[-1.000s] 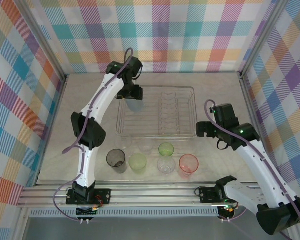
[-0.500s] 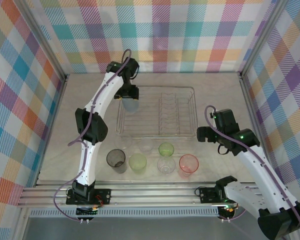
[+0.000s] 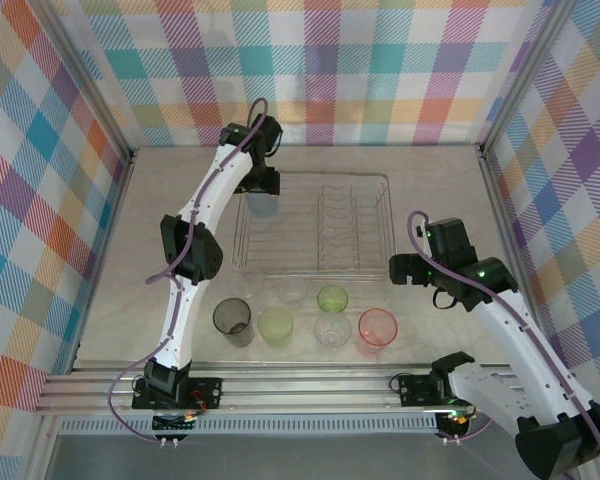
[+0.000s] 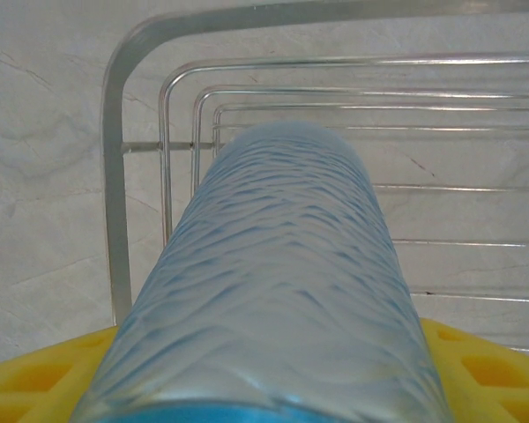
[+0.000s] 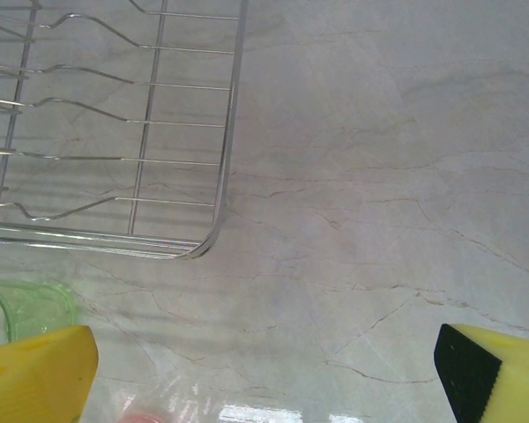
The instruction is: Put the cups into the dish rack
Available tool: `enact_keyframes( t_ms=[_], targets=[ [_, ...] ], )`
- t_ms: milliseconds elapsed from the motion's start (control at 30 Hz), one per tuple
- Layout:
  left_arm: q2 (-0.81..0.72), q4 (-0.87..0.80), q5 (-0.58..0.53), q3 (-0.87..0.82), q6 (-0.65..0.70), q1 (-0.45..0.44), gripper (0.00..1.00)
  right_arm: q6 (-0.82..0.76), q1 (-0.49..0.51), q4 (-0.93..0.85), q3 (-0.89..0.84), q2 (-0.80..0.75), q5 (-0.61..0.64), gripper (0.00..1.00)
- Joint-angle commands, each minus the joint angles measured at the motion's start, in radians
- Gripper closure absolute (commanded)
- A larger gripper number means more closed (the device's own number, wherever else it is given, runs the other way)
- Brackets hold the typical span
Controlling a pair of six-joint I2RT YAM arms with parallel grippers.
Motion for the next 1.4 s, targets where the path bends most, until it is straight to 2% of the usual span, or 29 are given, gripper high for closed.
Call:
enact_keyframes(
  t_ms=[0, 133, 433, 500, 667, 733, 1000, 1233, 1300, 1367],
  targets=[
    [0.022, 0.002, -0.031, 0.046, -0.008, 0.005, 0.92, 0.011, -0.004, 0.021, -0.005, 0.007, -0.028, 0.01],
    [0.026, 0.010, -0.048, 0.046, -0.006, 0.008, 0.57, 0.015, -0.004, 0.024, -0.008, 0.013, -0.049, 0.01],
    [0.032, 0.029, -0.039, 0.047, -0.003, 0.019, 0.41, 0.023, -0.003, 0.015, -0.008, 0.009, -0.080, 0.01],
    [0.033, 0.030, -0.026, 0.047, -0.003, 0.022, 0.45, 0.025, -0.003, 0.012, -0.008, 0.009, -0.084, 0.01],
    [0.028, 0.009, 0.004, 0.047, -0.008, 0.026, 0.74, 0.025, -0.004, 0.007, -0.007, 0.005, -0.081, 0.01],
    [0.024, -0.003, 0.014, 0.047, -0.008, 0.028, 0.80, 0.025, -0.003, 0.007, -0.006, 0.005, -0.081, 0.01],
    [0.019, -0.065, 0.048, 0.046, -0.022, 0.042, 0.89, 0.030, -0.003, 0.008, -0.007, 0.016, -0.083, 0.01],
    [0.025, -0.101, 0.070, 0.054, -0.007, 0.042, 0.91, 0.034, -0.003, 0.007, -0.006, 0.029, -0.098, 0.01],
    [0.027, -0.100, 0.067, 0.058, -0.003, 0.042, 0.88, 0.033, -0.003, 0.004, -0.004, 0.033, -0.099, 0.01],
    [0.034, -0.099, 0.061, 0.067, 0.000, 0.042, 0.80, 0.032, -0.003, -0.002, 0.001, 0.039, -0.101, 0.01]
  ],
)
